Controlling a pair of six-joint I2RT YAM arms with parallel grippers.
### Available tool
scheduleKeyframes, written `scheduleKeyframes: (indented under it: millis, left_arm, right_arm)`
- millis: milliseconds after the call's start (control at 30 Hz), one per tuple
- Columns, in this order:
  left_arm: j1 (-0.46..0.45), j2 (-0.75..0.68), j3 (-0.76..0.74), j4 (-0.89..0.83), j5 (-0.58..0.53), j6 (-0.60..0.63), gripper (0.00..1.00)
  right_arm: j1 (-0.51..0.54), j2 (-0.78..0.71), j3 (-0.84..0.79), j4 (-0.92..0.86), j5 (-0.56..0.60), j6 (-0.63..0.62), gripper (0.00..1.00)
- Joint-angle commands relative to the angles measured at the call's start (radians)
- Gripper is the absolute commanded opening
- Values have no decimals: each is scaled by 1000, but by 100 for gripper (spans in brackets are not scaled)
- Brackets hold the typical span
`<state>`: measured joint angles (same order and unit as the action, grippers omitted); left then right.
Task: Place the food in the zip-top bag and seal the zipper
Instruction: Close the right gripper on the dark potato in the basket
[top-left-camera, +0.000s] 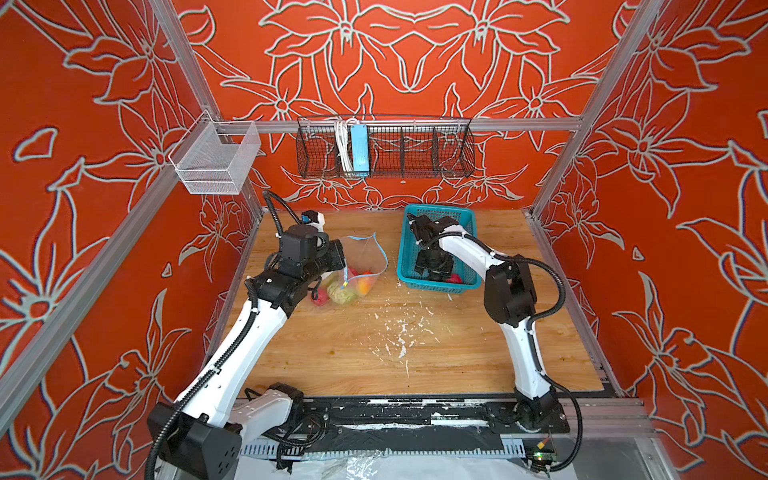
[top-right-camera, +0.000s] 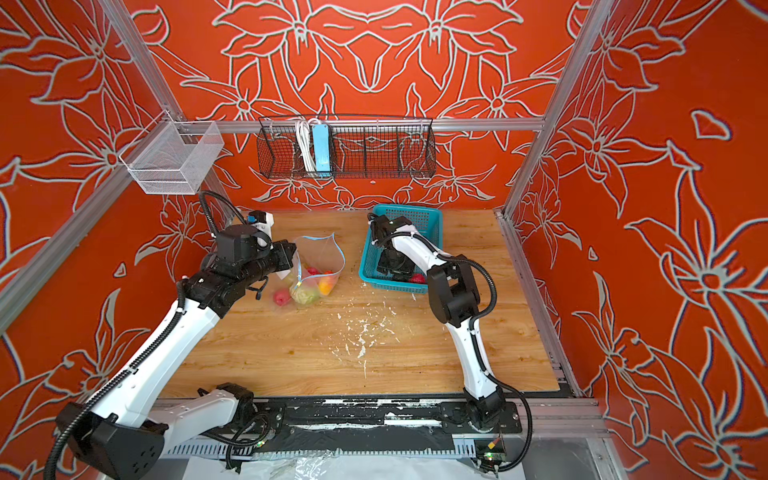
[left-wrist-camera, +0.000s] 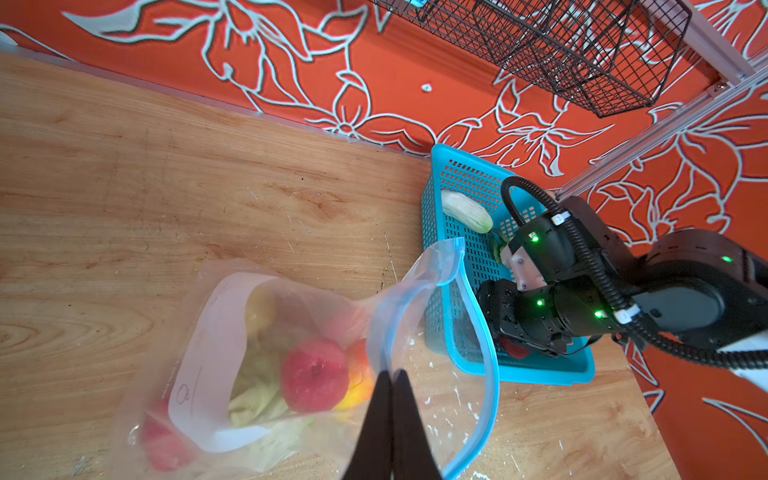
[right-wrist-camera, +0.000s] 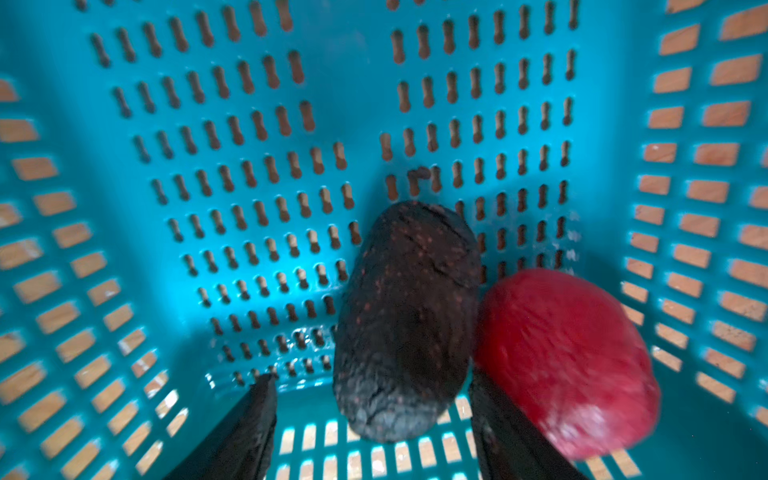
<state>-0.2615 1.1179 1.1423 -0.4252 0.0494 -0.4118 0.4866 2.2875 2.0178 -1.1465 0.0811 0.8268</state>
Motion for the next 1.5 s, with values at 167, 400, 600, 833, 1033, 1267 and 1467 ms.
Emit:
scheduleKeyframes:
  millis: [167, 400, 600, 833, 1033, 1267, 1467]
  left_arm:
    - [7, -2, 13, 3, -2, 5, 0]
    - [7, 4, 11, 6, 4, 4, 0]
    - [10, 1, 8, 6, -3, 6, 0]
    - [10, -1, 8, 9, 4, 4, 0]
    - [10, -4, 7, 11, 6, 3, 0]
    - [9, -3, 7, 13, 9, 2, 0]
    - [10, -1, 7, 11, 1, 6, 0]
  right_arm:
    - [-10, 47, 57, -43, 42, 6, 69]
    - [-14, 38, 44, -31, 36, 0, 55]
    - [-14, 3, -7, -1, 25, 3, 46]
    - [-15, -32, -36, 32, 11, 3, 41]
    - [-15, -60, -60, 52, -6, 6, 40]
    - [-16, -127, -108, 116, -22, 12, 39]
    - [-16, -152, -128, 131, -48, 10, 39]
